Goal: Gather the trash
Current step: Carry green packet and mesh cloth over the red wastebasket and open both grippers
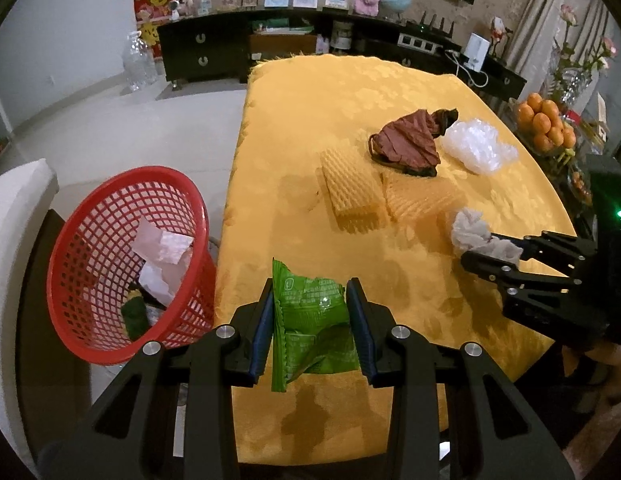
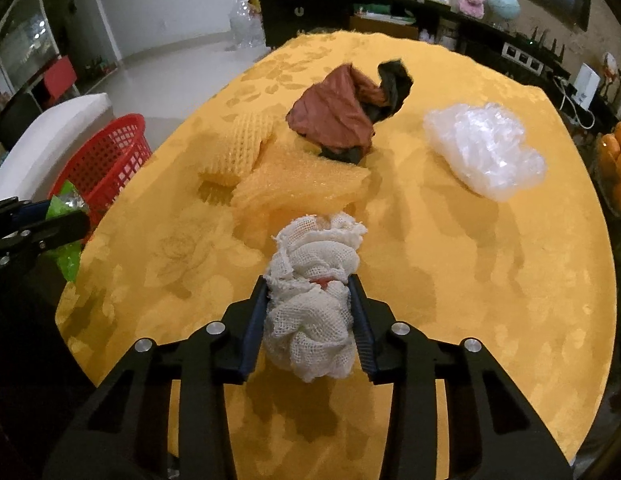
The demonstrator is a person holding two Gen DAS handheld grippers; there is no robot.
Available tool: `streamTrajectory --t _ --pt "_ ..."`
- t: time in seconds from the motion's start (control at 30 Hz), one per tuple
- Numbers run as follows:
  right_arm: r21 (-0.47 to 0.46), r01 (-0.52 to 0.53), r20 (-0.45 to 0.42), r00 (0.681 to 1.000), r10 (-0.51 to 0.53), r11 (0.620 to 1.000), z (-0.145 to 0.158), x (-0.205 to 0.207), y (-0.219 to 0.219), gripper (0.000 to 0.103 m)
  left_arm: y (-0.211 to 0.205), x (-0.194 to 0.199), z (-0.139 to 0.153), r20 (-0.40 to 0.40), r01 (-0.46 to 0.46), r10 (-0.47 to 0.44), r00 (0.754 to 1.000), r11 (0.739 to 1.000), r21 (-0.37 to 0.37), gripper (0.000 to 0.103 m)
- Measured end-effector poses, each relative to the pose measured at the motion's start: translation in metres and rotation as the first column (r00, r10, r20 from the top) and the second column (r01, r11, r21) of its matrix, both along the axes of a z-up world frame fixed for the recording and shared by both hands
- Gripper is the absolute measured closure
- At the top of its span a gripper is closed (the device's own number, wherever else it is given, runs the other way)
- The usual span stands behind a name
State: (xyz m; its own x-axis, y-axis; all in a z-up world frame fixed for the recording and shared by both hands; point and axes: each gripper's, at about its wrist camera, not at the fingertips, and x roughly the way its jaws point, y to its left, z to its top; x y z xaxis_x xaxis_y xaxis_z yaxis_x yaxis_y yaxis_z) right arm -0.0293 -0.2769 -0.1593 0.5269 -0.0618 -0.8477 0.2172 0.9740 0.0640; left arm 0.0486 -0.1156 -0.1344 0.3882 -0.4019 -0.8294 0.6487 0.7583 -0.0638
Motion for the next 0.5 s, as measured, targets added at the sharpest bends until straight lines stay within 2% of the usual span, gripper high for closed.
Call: streamTrajectory --t 0.2,0.5 --pt "-0.010 0.023 0.053 0.998 -0.023 1.000 0.025 -0.008 -0.006 0.065 0.003 0.002 0.015 0.029 -0.015 0.015 0.999 1.000 -0.022 0.069" --pt "-0.029 0.032 0.149 0.988 -0.027 0.999 0.072 -0.002 -0.007 0.065 0.010 0.007 0.051 0.107 -0.041 0.047 0.993 0.997 -0.060 0.069"
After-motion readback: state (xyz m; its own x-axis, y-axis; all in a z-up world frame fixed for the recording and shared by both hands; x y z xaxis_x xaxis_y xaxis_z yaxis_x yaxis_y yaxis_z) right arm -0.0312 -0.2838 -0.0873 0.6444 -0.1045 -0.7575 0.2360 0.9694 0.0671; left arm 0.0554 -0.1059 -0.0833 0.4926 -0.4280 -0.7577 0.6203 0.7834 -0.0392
